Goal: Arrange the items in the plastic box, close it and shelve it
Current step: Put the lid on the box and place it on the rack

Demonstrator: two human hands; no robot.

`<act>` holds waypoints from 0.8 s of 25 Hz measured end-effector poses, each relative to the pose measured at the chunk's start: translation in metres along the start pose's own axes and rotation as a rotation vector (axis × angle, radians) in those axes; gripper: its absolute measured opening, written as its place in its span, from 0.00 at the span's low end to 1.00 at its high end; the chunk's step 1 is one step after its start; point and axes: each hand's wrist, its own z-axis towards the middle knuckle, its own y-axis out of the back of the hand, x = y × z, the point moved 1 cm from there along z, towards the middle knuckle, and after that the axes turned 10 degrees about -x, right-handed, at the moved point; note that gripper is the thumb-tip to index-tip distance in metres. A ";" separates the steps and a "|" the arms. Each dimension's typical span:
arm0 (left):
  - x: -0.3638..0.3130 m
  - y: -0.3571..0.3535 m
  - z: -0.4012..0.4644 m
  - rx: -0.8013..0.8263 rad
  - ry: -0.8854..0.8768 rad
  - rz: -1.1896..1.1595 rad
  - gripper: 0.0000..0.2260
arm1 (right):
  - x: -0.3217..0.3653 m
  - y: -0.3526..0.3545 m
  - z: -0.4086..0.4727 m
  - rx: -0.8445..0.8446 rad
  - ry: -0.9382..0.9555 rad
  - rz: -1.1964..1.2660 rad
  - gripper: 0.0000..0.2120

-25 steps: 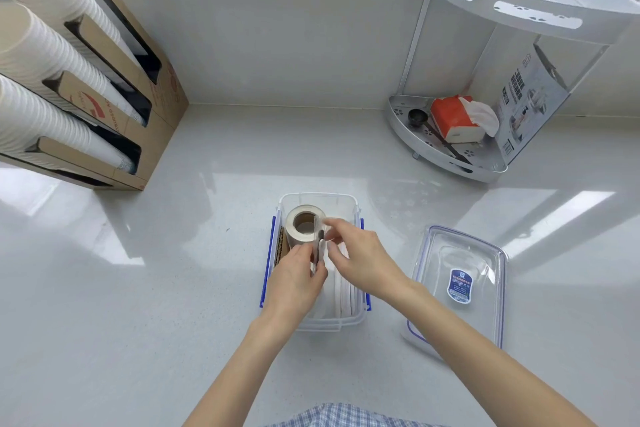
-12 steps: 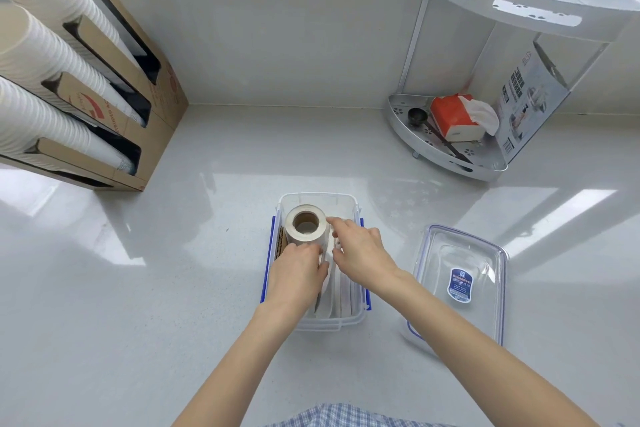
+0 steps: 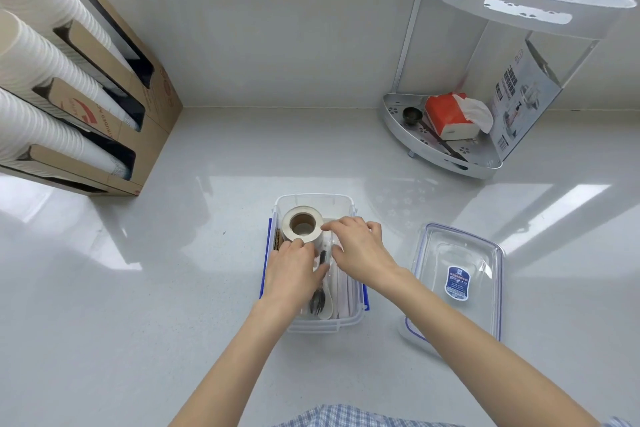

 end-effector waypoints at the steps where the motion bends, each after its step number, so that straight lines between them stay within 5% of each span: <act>1: -0.002 0.004 0.000 -0.026 0.007 -0.047 0.16 | -0.002 0.004 -0.002 -0.037 -0.010 0.047 0.20; 11: -0.075 0.001 -0.004 -0.094 -0.090 -0.445 0.12 | -0.070 0.044 -0.057 -0.283 -0.436 0.256 0.16; 20: -0.130 -0.054 -0.019 0.219 -0.029 -0.299 0.18 | -0.140 0.044 -0.126 -0.186 -0.841 0.144 0.26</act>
